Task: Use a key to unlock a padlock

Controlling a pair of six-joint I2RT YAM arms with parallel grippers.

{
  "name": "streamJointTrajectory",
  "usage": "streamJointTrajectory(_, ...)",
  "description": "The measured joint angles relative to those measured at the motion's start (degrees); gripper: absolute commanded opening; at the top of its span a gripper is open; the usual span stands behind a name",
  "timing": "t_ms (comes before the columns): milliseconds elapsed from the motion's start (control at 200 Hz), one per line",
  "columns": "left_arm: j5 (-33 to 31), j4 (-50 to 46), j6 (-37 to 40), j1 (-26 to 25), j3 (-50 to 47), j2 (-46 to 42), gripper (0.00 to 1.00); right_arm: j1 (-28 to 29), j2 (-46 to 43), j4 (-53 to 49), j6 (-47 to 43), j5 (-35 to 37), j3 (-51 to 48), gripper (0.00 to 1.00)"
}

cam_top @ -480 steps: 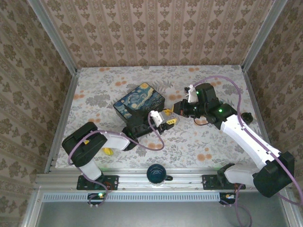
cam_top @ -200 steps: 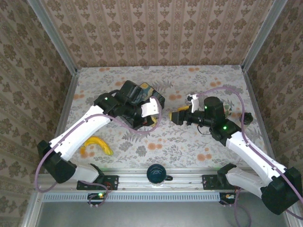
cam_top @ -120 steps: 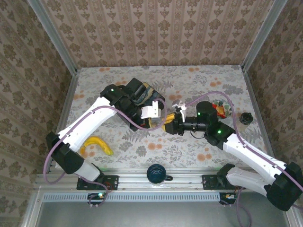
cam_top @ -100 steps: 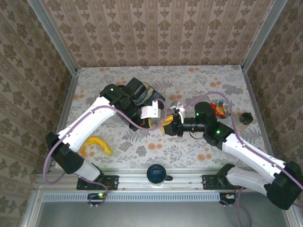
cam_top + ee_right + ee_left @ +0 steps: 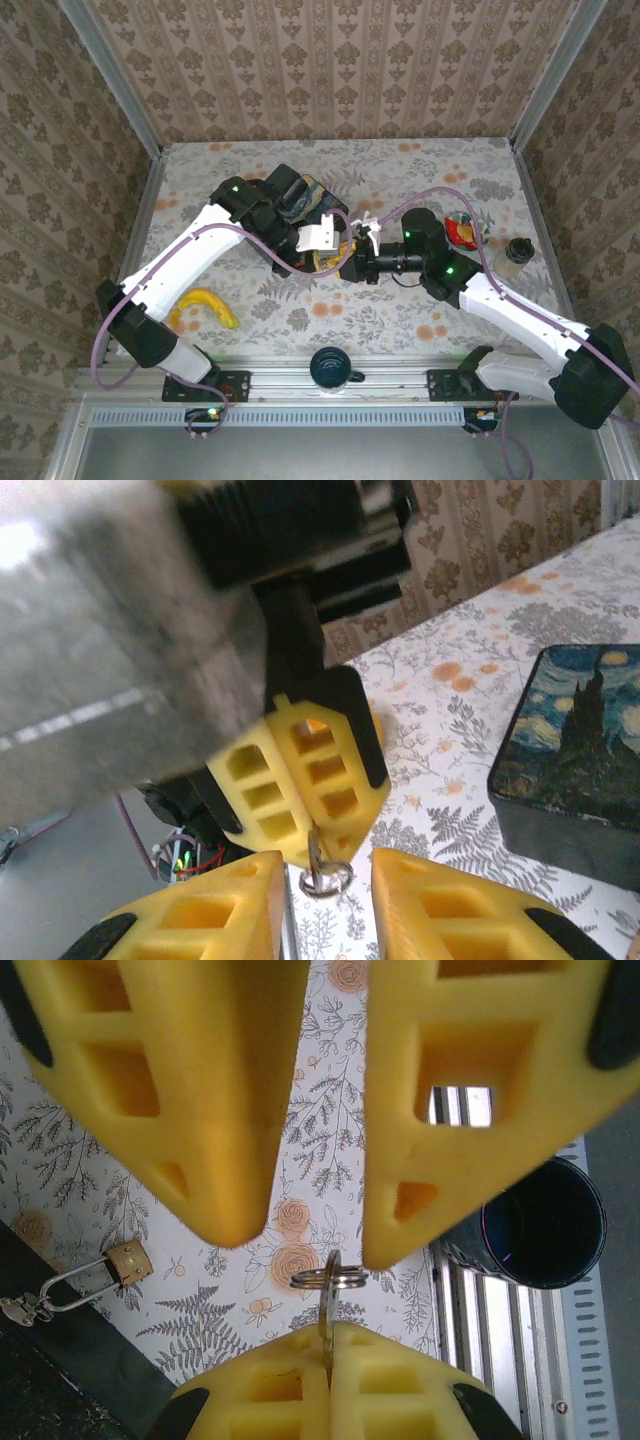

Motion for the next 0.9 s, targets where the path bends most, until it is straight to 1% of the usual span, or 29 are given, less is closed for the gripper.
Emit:
streamJointTrajectory(400,0.39,-0.09,0.2,0.0,-0.02,0.0,0.0,0.24,3.1,1.01,1.16,-2.54,1.18,0.2)
streamJointTrajectory(425,0.39,-0.15,0.2,0.0,0.0,0.0,0.0,0.24,3.3,0.98,1.14,-2.62,1.36,0.18)
streamJointTrajectory(635,0.35,-0.26,0.2,0.0,-0.02,0.02,0.0,0.5,3.8,0.24,1.14,-3.06,2.75,0.08)
streamJointTrajectory(780,0.33,-0.37,0.2,0.07,-0.02,0.02,0.0,0.5,3.8,-0.26,1.07,-3.04,2.84,0.07)
streamJointTrajectory(900,0.37,-0.35,0.2,0.07,-0.02,0.02,0.0,0.5,3.93,-1.66,0.87,-3.06,3.56,0.1)
